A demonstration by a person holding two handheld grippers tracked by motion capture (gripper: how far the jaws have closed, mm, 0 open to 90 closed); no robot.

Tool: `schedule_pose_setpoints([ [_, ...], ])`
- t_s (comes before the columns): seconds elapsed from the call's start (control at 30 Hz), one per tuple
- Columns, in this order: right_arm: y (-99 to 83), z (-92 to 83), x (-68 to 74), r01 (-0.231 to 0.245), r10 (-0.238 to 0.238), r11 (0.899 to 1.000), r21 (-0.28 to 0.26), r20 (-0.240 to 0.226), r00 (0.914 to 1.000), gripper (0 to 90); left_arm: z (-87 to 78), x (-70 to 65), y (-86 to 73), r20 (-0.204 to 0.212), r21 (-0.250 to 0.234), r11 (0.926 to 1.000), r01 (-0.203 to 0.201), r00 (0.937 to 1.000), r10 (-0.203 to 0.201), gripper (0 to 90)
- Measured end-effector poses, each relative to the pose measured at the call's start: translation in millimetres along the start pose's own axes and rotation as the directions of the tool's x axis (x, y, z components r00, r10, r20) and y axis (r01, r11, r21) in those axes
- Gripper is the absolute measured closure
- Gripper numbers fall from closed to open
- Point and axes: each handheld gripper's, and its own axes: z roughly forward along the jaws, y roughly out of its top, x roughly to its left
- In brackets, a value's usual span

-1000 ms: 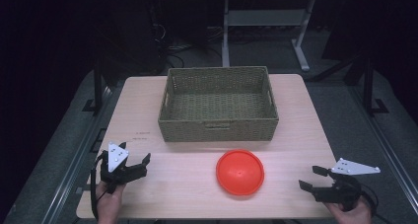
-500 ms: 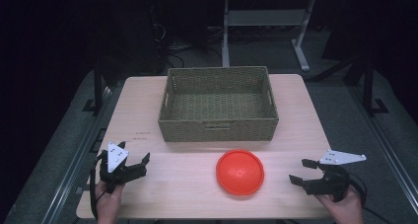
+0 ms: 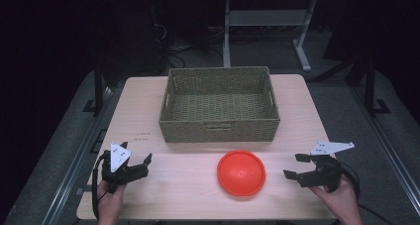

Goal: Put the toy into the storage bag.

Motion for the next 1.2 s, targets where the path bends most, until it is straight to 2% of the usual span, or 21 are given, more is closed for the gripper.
schedule_pose_setpoints([
  [0.2,7.1,1.9,-1.0,-0.003,0.003,1.0,0.008,-0.019,0.9998,19.0,0.6,0.0,-0.2,0.001,0.0,1.0,0.003,1.0,-0.003,12.8],
  [0.23,10.3,2.2,-1.2,-0.021,0.021,1.0,0.015,-0.031,0.9993,18.4,0.9,-0.1,0.0,0.003,0.0,1.0,0.001,1.0,-0.001,12.8],
  [0.3,12.4,2.4,-1.4,-0.025,0.026,0.999,0.02,-0.036,0.999,18.5,0.9,-0.3,0.1,0.002,-0.001,1.0,0.0,1.0,0.0,12.7],
  [0.5,24.2,7.1,0.4,-0.005,0.006,1.0,0.024,-0.057,0.9984,18.6,0.1,0.3,0.0,-0.001,0.0,1.0,-0.003,1.0,0.003,12.7],
  [0.57,30.5,11.8,3.4,0.014,-0.012,0.999,0.042,-0.056,0.9983,18.9,0.3,0.2,0.3,0.002,0.0,1.0,-0.007,1.0,0.007,12.7],
  [0.87,46.7,30.3,9.8,0.038,-0.03,0.992,0.116,-0.073,0.9969,18.6,0.9,-1.4,0.7,0.001,-0.002,0.9999,-0.016,0.9999,0.016,12.7],
  [0.93,48.5,32.0,10.7,0.043,-0.035,0.992,0.121,-0.073,0.9968,18.6,1.1,-1.5,0.6,0.001,-0.002,0.9998,-0.018,0.9998,0.018,12.7],
  [1.03,52.6,37.4,13.8,0.056,-0.043,0.991,0.124,-0.1,0.9941,18.8,0.4,-2.4,0.4,0.005,-0.007,0.9998,-0.018,0.9998,0.018,12.8],
  [1.2,55.2,45.6,13.2,0.059,-0.044,0.988,0.145,-0.105,0.9935,19.3,0.5,-2.7,0.7,0.003,-0.004,0.9998,-0.018,0.9998,0.018,12.8],
])
